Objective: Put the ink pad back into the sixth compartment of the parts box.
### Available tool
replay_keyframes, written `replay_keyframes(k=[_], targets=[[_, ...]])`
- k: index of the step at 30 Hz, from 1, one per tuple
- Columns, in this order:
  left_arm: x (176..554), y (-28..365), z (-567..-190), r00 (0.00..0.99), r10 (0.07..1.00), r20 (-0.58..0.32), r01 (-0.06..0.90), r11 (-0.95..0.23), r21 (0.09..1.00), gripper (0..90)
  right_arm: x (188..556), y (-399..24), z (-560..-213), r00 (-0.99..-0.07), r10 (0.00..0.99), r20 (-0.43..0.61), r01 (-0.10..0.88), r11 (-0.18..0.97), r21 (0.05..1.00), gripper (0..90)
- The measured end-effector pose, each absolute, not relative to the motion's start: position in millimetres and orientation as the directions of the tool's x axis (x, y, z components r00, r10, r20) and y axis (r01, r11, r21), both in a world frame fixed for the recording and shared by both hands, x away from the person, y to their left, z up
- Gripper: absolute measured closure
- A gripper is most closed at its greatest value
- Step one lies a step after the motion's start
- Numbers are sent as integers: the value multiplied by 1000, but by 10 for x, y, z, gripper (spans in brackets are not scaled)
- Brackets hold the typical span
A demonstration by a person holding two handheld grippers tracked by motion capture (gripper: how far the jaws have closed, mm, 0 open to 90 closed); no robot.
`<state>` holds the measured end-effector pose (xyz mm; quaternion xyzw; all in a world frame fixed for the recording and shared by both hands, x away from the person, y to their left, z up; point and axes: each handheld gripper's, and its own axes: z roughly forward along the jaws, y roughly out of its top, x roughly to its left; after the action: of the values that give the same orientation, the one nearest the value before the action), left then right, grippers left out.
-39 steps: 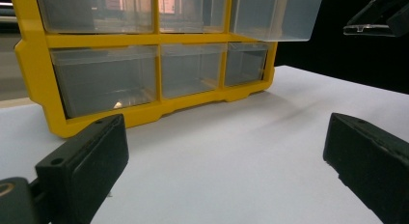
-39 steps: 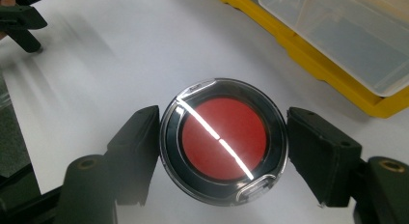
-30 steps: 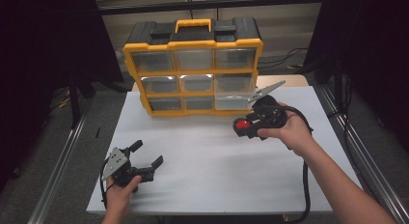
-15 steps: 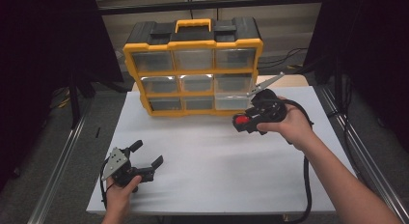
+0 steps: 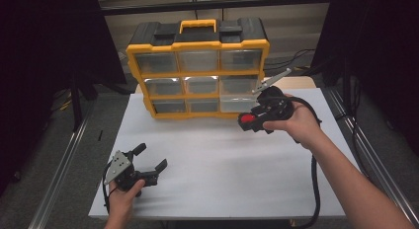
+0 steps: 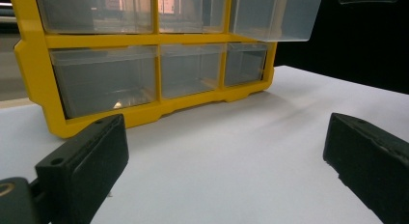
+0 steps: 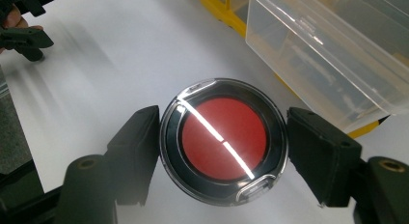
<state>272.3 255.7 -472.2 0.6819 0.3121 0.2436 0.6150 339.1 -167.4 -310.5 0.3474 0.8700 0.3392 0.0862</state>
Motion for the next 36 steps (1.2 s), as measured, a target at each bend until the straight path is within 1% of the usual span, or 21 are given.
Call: replay_keyframes(k=[10,23,36], targets=[[2724,2559,-4722,687,725,-45,123,-55,991,22,3424,-1671,-3040,-742,666,82,546,528,650,298],[2727,2549,-4729,681,730,-64,131,-36,991,22,3474,-1654,-2976,-750,658,73,535,538,651,298],[2732,2555,-4728,681,730,-54,125,-44,991,22,3515,-1629,-2917,-740,669,78,554,539,635,298]])
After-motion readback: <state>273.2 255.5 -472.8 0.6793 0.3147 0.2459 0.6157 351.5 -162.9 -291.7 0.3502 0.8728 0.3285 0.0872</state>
